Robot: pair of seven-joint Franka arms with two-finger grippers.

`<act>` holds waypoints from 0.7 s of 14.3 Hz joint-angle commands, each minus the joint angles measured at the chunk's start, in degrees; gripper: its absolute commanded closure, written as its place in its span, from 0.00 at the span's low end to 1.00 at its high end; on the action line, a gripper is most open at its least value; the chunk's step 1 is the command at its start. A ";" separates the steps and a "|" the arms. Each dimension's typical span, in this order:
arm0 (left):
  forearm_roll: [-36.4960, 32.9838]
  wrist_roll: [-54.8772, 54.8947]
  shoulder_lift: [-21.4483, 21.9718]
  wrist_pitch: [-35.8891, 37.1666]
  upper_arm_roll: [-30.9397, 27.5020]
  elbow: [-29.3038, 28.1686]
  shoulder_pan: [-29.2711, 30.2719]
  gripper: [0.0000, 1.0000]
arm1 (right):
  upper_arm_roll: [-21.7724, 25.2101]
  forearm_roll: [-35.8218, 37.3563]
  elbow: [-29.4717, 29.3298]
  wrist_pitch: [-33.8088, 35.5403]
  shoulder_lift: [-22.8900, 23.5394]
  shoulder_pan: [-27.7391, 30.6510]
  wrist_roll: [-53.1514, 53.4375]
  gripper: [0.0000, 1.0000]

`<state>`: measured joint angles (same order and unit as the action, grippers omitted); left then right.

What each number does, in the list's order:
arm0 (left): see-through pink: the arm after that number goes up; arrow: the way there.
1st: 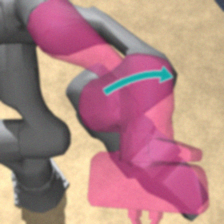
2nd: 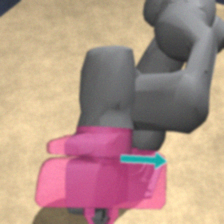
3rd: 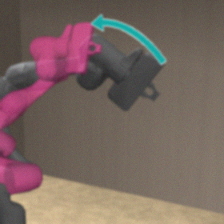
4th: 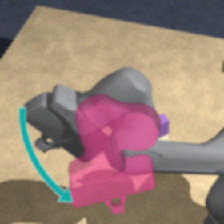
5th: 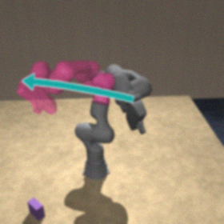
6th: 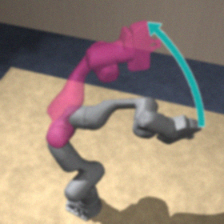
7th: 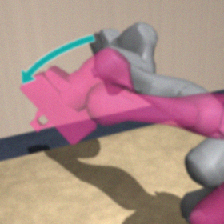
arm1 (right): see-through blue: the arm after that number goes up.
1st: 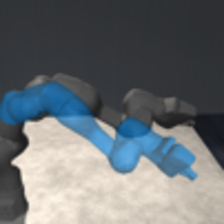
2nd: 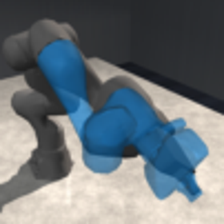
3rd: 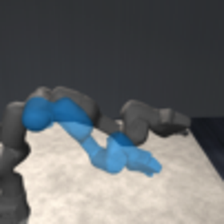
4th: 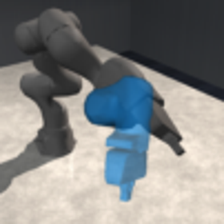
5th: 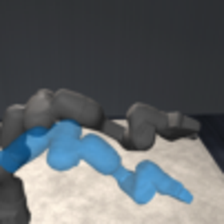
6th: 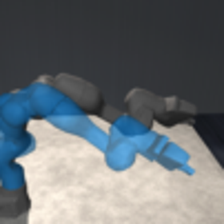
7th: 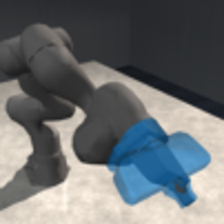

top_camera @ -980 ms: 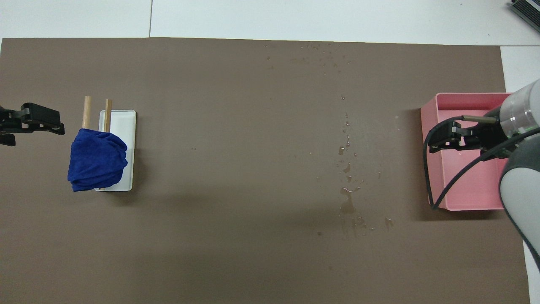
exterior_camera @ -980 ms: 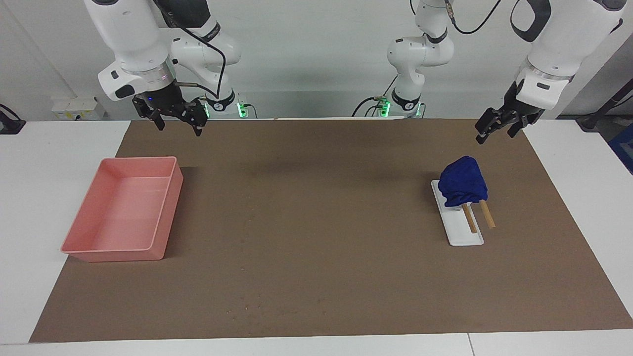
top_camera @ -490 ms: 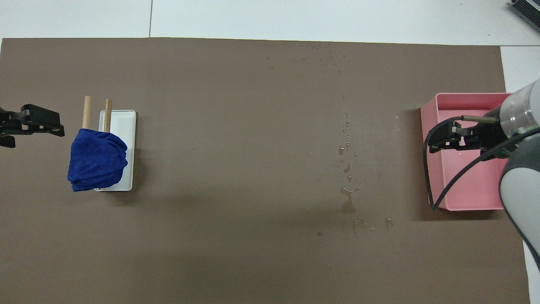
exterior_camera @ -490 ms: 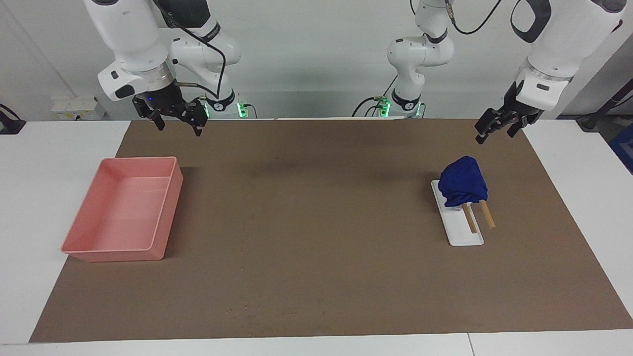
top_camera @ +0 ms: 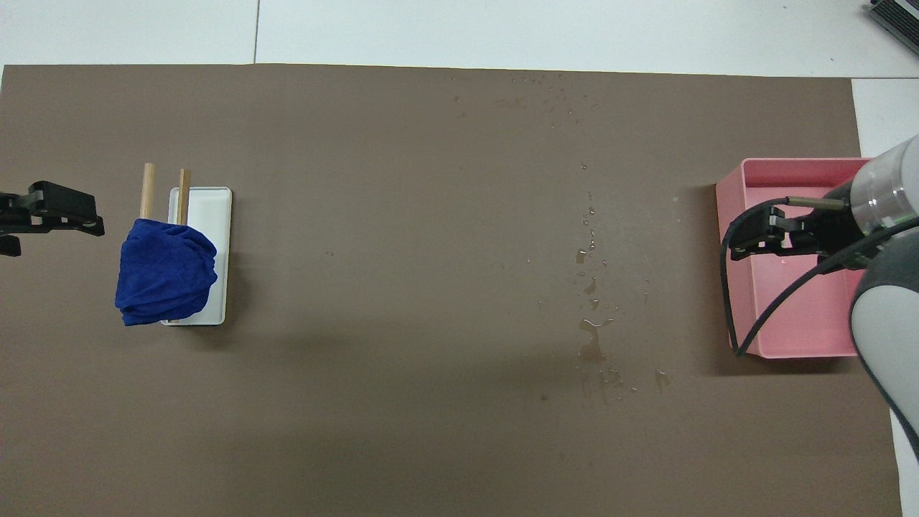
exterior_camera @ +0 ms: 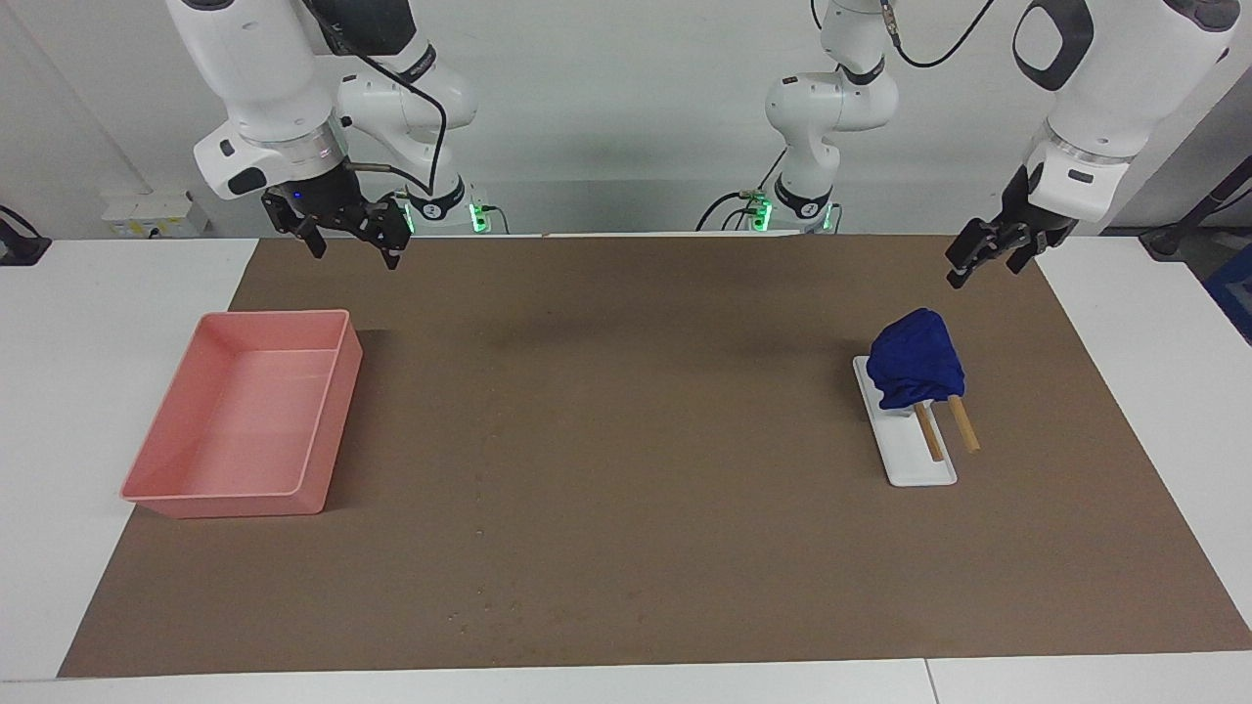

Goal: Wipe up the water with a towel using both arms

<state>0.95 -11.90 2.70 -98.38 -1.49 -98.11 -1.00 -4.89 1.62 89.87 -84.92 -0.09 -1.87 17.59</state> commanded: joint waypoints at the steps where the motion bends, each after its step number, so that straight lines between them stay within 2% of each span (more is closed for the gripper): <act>1: 0.46 -0.40 5.39 -9.70 0.17 -11.64 2.05 0.00 | -0.65 0.13 -0.66 0.89 0.26 1.07 -1.24 0.00; 10: 0.11 -0.14 0.29 -22.62 0.26 -19.65 1.53 0.00 | -0.65 0.13 -0.66 0.89 0.26 1.07 -1.24 0.00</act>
<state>0.95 -11.90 3.42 -117.16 -1.12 -114.75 1.03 -4.89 1.62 89.87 -84.92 -0.09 -1.87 17.59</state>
